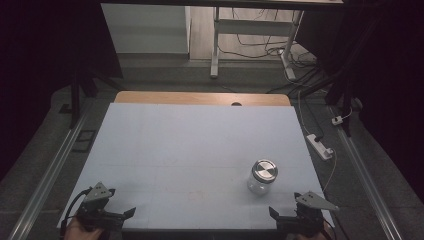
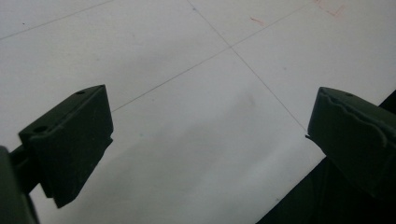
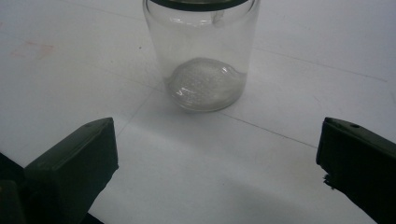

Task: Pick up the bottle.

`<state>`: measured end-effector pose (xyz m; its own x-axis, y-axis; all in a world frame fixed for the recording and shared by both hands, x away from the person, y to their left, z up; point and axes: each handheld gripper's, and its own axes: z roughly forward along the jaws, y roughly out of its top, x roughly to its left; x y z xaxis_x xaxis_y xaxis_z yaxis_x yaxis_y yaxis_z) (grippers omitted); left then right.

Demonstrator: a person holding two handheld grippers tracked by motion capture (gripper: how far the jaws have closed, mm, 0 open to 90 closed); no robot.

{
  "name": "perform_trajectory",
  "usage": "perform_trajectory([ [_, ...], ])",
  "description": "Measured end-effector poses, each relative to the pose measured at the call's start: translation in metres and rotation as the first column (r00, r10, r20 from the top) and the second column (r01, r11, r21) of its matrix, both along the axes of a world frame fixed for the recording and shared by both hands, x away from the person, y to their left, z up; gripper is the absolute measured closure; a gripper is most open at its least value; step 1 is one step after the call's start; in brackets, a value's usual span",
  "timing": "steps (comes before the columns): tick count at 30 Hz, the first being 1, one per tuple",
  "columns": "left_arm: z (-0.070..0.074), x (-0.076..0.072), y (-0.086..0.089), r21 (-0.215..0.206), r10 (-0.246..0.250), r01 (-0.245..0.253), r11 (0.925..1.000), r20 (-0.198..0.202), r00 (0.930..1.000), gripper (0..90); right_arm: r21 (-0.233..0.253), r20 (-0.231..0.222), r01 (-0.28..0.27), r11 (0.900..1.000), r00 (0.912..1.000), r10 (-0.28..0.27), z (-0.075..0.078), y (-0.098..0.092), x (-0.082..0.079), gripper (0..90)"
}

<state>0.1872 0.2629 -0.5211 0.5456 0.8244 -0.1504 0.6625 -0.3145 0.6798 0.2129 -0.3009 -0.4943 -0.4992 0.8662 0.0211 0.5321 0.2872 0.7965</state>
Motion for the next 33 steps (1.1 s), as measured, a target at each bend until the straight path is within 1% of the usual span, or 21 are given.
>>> perform_trajectory([
  [3,0.0002,-0.0005,0.0009,-0.008,-0.006,0.006,0.9999,0.000,1.0000,1.0,0.022,-0.021,-0.001,1.000,0.9998,0.001,-0.0002,-0.0018,0.0022,0.0],
  [12,-0.0004,0.0006,-0.0018,0.006,-0.028,0.028,0.9996,-0.014,0.9995,1.4,0.036,-0.060,-0.016,0.999,0.9980,0.018,-0.0015,-0.0025,0.0059,0.0],
  [14,-0.0007,0.0008,-0.0020,0.008,-0.026,0.026,0.9996,-0.017,0.9995,1.6,0.040,-0.069,-0.019,0.999,0.9974,0.021,-0.0017,-0.0028,0.0067,0.0],
  [27,-0.0009,0.0010,-0.0007,-0.001,-0.018,0.018,0.9998,-0.025,0.9995,1.7,0.030,-0.073,-0.022,0.999,0.9970,0.025,-0.0017,-0.0015,0.0077,0.0],
  [29,-0.0010,0.0010,-0.0004,-0.004,-0.016,0.016,0.9999,-0.026,0.9995,1.7,0.026,-0.069,-0.022,0.999,0.9973,0.024,-0.0012,-0.0011,0.0074,0.0],
  [30,-0.0009,0.0010,-0.0003,-0.004,-0.014,0.014,0.9999,-0.026,0.9996,1.7,0.038,-0.052,-0.022,0.999,0.9984,0.024,-0.0001,-0.0005,0.0069,0.0],
  [33,-0.0009,0.0011,0.0001,-0.007,-0.015,0.014,0.9999,-0.027,0.9995,1.7,0.044,-0.049,-0.030,0.999,0.9983,0.032,0.0014,0.0010,0.0069,0.0],
])
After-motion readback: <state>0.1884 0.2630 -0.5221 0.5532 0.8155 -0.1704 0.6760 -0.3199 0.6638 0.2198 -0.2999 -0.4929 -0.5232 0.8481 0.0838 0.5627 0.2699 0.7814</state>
